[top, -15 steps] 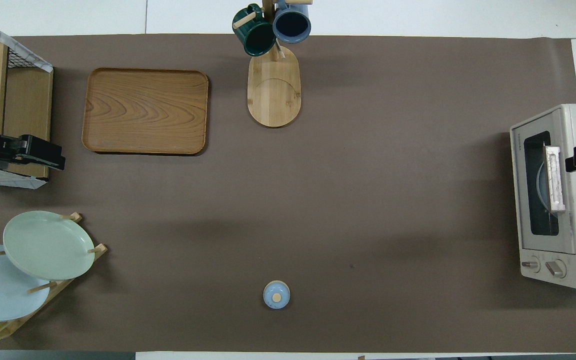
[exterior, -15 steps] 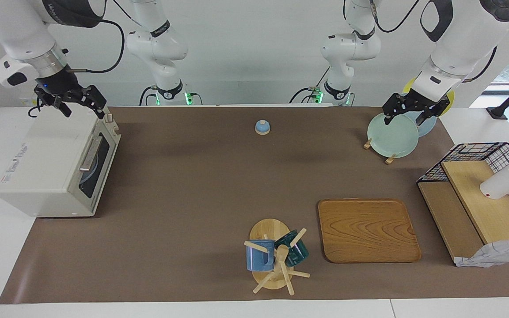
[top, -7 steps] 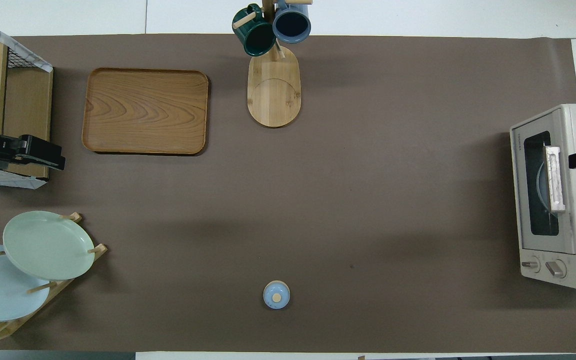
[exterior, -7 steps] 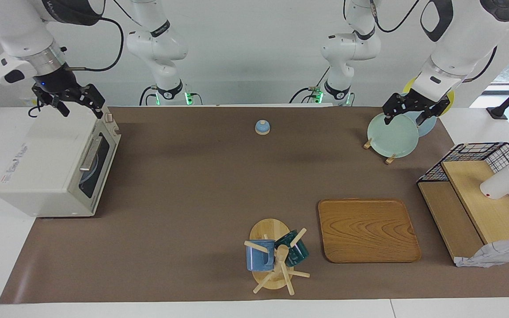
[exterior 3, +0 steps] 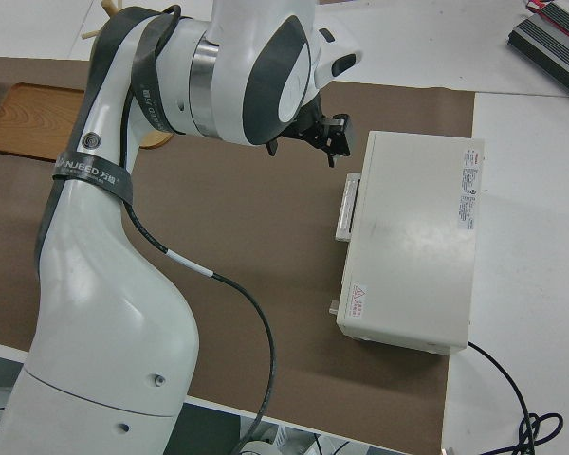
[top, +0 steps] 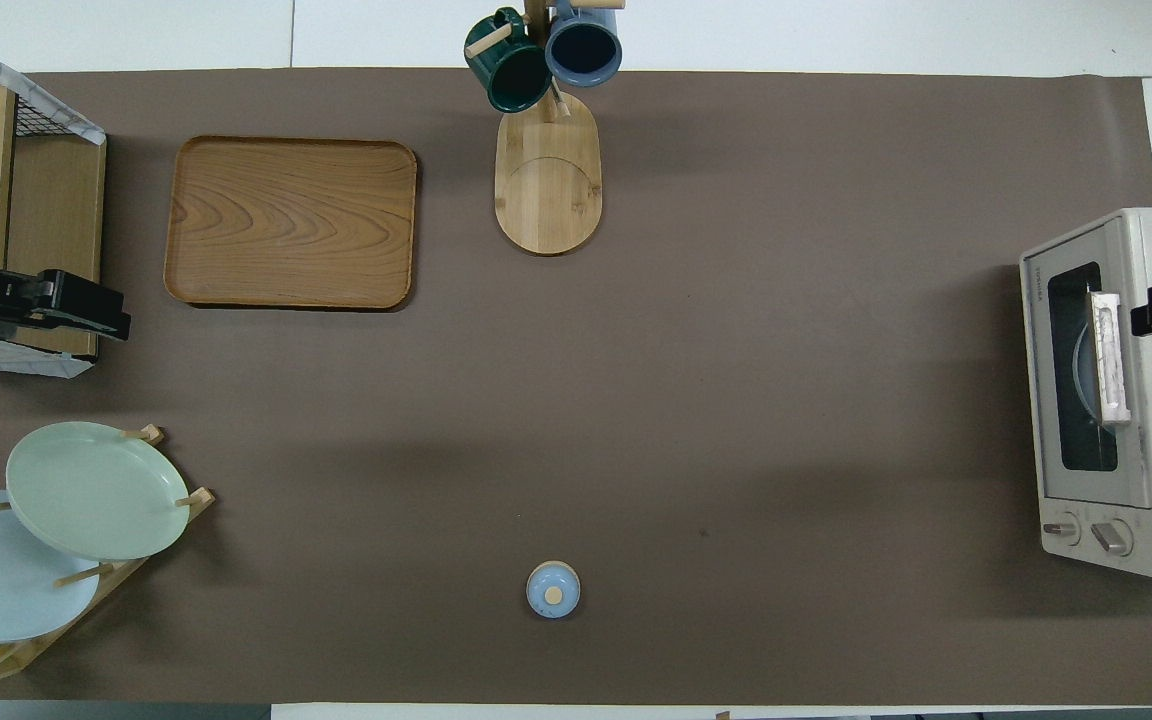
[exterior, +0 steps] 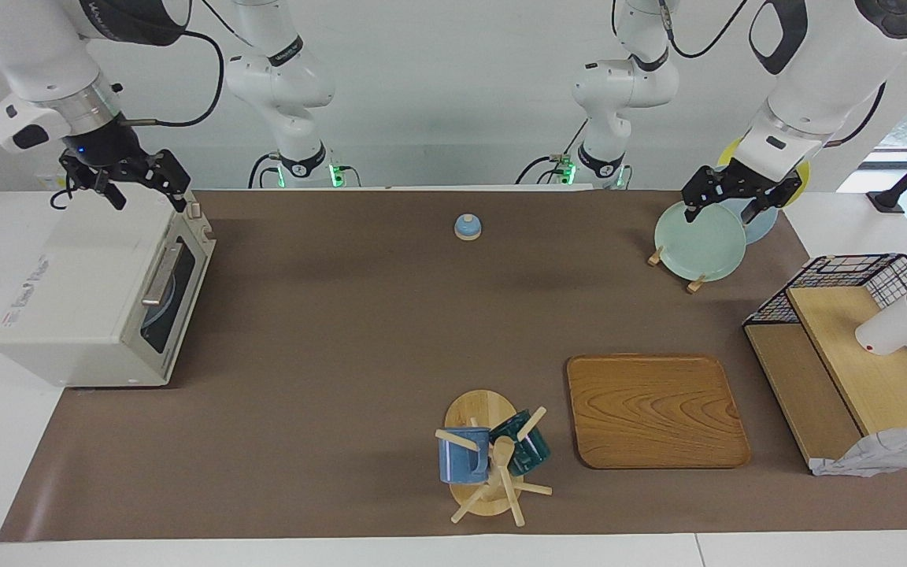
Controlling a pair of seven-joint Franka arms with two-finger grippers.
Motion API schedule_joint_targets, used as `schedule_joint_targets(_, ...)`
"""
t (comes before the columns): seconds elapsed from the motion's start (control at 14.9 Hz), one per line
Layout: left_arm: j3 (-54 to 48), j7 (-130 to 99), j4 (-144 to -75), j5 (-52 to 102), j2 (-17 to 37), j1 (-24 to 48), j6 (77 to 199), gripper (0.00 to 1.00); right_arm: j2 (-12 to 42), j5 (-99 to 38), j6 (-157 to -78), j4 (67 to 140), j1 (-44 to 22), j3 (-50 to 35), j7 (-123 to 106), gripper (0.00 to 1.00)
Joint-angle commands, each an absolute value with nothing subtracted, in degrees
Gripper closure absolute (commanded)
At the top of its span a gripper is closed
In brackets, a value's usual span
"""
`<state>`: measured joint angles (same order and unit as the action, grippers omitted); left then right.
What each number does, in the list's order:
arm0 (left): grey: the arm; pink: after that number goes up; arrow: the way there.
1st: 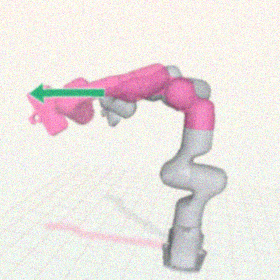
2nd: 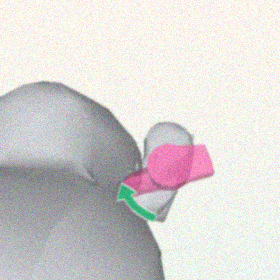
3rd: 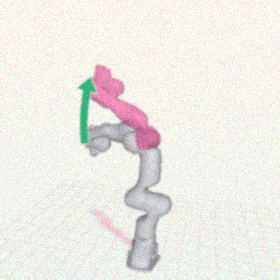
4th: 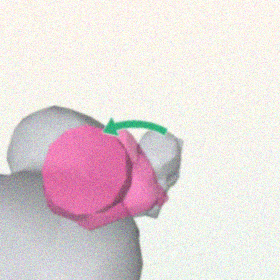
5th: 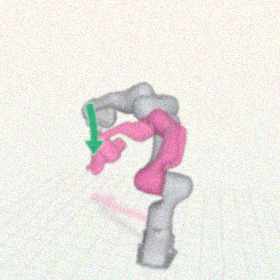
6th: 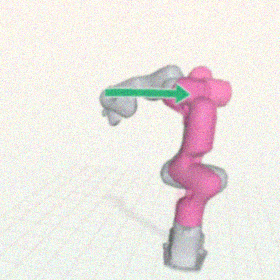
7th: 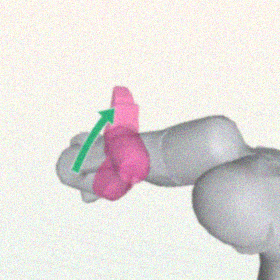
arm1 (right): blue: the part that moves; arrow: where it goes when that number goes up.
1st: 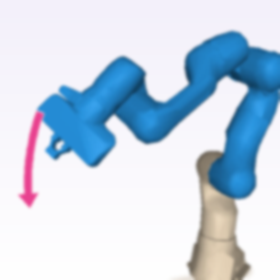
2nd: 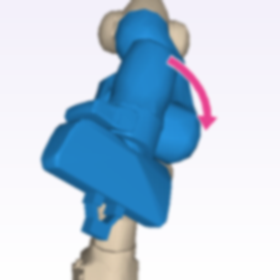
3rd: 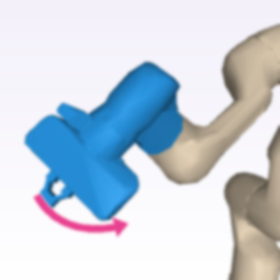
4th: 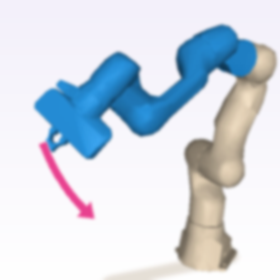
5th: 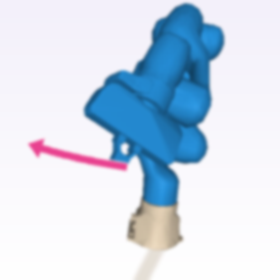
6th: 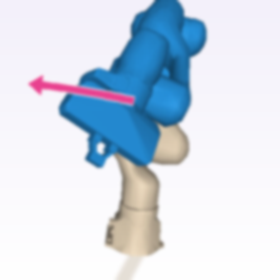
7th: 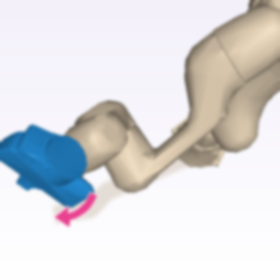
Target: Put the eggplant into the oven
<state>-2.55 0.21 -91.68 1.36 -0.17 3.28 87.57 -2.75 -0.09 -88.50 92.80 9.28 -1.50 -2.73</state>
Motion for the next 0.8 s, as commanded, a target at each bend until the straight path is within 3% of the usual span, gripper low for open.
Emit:
schedule_joint_targets(0.0, -2.8, 0.1, -92.1, 0.4, -0.9, 2.9, 86.8, 0.0, -3.1, -0.8, -88.9, 93.2, 9.6, -1.6, -4.5, 0.0)
schedule_joint_targets(0.74, -2.8, 0.1, -92.2, 0.4, -0.9, 2.9, 86.8, 0.0, -3.2, 2.9, -85.8, 93.0, 9.7, -3.3, -4.7, 0.0)
